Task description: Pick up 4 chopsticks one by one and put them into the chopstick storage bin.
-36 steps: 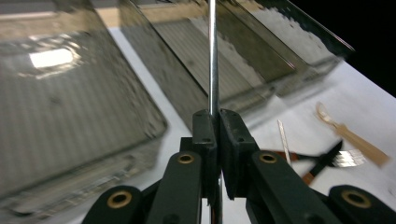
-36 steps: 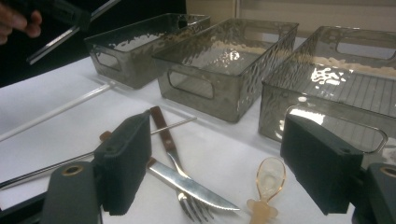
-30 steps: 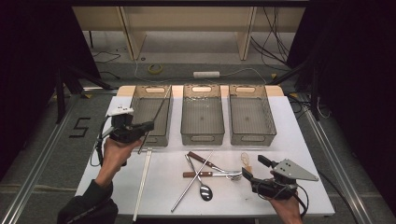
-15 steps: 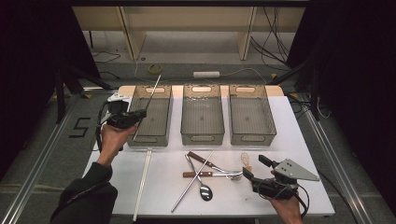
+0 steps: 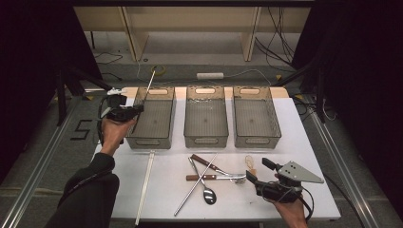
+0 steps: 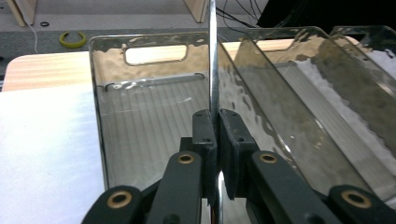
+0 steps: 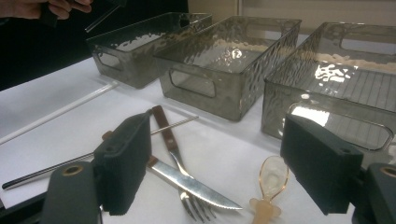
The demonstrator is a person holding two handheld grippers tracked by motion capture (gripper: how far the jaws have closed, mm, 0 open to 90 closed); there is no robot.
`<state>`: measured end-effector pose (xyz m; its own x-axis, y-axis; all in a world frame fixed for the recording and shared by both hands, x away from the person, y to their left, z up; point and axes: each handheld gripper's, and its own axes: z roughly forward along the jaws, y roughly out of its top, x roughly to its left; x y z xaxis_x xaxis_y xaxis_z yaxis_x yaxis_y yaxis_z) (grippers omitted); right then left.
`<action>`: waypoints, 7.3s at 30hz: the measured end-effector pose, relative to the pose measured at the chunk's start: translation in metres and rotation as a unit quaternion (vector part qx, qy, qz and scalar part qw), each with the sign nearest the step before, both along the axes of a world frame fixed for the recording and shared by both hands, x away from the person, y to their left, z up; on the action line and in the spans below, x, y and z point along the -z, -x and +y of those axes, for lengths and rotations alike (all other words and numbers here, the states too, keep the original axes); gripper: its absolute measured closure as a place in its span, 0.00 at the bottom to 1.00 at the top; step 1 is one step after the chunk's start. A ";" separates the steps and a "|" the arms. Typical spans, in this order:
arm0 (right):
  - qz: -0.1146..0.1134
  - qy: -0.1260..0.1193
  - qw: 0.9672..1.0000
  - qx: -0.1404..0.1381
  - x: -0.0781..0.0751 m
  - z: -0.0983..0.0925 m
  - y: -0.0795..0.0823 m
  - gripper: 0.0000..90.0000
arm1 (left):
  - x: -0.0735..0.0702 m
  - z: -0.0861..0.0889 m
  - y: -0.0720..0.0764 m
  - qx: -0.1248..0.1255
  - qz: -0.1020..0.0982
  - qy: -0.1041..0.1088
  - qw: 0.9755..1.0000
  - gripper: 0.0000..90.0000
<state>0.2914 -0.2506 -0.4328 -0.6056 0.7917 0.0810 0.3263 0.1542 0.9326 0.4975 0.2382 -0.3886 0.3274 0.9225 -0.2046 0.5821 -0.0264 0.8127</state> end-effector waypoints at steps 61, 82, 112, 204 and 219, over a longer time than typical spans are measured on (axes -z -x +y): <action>-0.005 0.000 1.000 0.000 -0.004 -0.002 0.004 0.28 | 0.027 -0.078 0.116 0.105 0.055 -0.039 0.992 0.25; -0.007 0.002 1.000 -0.001 -0.004 -0.002 0.004 0.28 | 0.055 -0.122 0.171 0.182 0.091 -0.072 0.976 0.30; -0.007 0.007 1.000 -0.002 -0.004 0.000 0.004 0.28 | 0.077 -0.157 0.182 0.252 0.134 -0.119 0.951 0.66; -0.004 -0.001 1.000 0.002 -0.003 -0.003 0.003 0.28 | -0.004 -0.074 0.113 0.158 0.005 -0.048 0.986 0.94; -0.001 -0.004 1.000 0.002 -0.003 -0.003 0.003 0.28 | -0.016 -0.045 0.060 0.084 0.003 -0.010 0.996 0.94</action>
<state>0.2887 -0.2540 -0.4299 -0.6030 0.7931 0.0859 0.3243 0.1454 0.9347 0.4372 0.1935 -0.3729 0.4759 0.8589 -0.1891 0.5733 -0.1399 0.8073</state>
